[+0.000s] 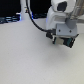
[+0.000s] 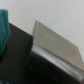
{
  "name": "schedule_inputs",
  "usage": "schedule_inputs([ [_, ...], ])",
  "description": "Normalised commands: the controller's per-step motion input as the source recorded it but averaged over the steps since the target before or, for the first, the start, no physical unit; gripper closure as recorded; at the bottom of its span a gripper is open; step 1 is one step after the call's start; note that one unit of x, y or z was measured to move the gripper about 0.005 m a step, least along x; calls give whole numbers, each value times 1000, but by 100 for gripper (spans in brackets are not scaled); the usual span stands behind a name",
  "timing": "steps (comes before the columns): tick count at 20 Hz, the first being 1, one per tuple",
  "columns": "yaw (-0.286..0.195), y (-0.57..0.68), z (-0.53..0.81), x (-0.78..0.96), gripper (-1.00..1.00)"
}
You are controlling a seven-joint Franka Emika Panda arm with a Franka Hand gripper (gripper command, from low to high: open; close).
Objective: Open the kcup holder, insert the kcup into the holder, and close the kcup holder
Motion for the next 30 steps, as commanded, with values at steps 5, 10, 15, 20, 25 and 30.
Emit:
schedule_inputs([
  [5,73,609,12,-419,-100],
  [10,68,634,19,-462,-100],
  [15,41,643,22,-627,-100],
  [20,37,621,6,-695,-100],
  [25,57,514,23,-612,-100],
  [30,51,414,17,-462,-100],
])
